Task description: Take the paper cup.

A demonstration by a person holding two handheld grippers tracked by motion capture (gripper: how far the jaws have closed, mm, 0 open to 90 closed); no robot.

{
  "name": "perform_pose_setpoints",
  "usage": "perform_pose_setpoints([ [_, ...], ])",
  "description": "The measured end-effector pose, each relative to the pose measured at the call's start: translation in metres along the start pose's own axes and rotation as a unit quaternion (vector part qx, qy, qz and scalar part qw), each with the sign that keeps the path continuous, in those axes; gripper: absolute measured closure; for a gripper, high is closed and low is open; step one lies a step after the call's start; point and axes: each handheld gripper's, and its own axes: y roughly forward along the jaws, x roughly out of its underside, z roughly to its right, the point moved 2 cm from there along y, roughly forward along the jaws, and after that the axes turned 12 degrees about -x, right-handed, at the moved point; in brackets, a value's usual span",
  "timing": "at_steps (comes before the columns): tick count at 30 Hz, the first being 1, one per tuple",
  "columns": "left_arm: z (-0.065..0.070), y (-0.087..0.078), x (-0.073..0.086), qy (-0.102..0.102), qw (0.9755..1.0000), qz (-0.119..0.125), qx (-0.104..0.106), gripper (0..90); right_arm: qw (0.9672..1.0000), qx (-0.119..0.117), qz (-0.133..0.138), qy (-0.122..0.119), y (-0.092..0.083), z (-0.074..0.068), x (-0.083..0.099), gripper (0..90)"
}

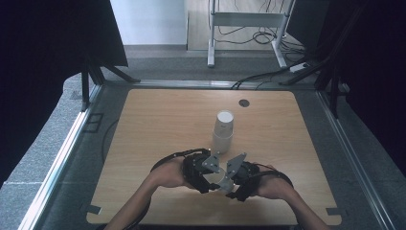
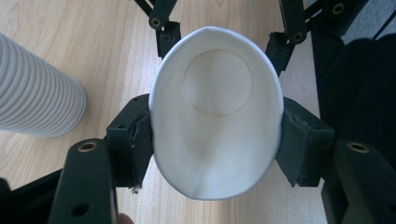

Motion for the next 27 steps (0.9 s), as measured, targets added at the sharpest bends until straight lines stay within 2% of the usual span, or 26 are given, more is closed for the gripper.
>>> perform_pose_setpoints([
  [4, 0.001, 0.002, -0.004, 0.002, 0.9999, -0.009, 0.004, 34.9, 0.9999, 0.003, -0.014, -0.008, 0.004, 0.001, -0.002, 26.9],
  [9, 0.002, 0.003, -0.007, 0.009, 0.9998, -0.016, 0.005, 34.7, 0.9997, 0.002, -0.023, -0.005, 0.008, 0.001, -0.004, 29.9],
  [14, 0.002, 0.004, -0.009, 0.015, 0.9997, -0.020, 0.005, 34.6, 0.9997, -0.004, -0.022, -0.011, 0.009, 0.000, -0.005, 34.1],
  [18, 0.002, 0.005, -0.010, 0.022, 0.9994, -0.027, 0.007, 34.4, 0.9996, 0.002, -0.025, -0.012, 0.011, 0.001, -0.004, 36.0],
  [23, 0.003, 0.008, -0.010, 0.020, 0.9994, -0.026, 0.008, 33.6, 0.9997, -0.006, -0.026, -0.001, 0.012, -0.001, -0.003, 36.8],
  [25, 0.003, 0.008, -0.010, 0.017, 0.9996, -0.023, 0.007, 31.6, 0.9998, -0.003, -0.020, -0.008, 0.013, 0.000, -0.002, 36.9],
  [27, 0.003, 0.007, -0.009, 0.012, 0.9998, -0.016, 0.011, 28.5, 0.9999, -0.004, -0.009, -0.003, 0.012, -0.001, -0.002, 36.8],
])
